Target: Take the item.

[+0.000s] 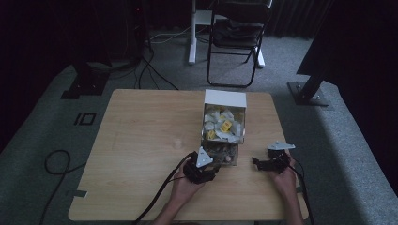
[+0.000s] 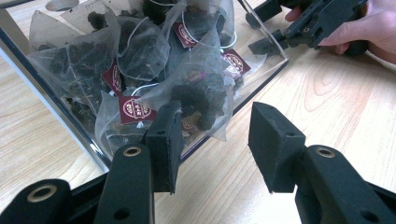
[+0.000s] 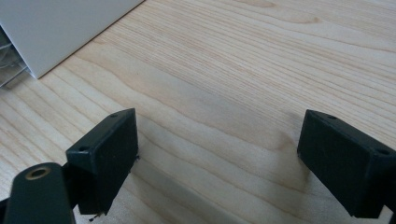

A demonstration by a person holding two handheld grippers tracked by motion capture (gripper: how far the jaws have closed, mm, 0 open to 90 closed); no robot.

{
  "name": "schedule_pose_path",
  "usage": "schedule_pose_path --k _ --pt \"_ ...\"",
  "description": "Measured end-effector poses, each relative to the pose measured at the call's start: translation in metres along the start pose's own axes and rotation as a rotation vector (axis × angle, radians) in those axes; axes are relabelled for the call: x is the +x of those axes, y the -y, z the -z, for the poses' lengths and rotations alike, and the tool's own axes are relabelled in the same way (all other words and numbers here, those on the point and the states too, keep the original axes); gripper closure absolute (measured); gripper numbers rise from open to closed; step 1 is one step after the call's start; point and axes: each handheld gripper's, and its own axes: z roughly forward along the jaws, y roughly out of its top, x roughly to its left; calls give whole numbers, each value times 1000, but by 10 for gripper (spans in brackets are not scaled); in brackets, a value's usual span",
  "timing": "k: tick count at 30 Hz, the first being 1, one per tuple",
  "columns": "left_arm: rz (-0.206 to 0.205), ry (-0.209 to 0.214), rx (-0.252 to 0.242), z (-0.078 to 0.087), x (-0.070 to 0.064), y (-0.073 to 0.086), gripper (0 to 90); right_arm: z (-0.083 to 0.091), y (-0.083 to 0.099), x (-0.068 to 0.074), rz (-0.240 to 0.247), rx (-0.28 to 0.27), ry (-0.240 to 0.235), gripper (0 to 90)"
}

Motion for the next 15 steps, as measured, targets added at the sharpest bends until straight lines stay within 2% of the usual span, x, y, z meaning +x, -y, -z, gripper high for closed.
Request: schedule_pose_path --k 7,15 --pt "-16 -7 -48 6 -4 -5 518 0 0 0 0 0 0 122" --pt "-17 -16 -66 7 -3 -14 503 0 0 0 0 0 0 122"
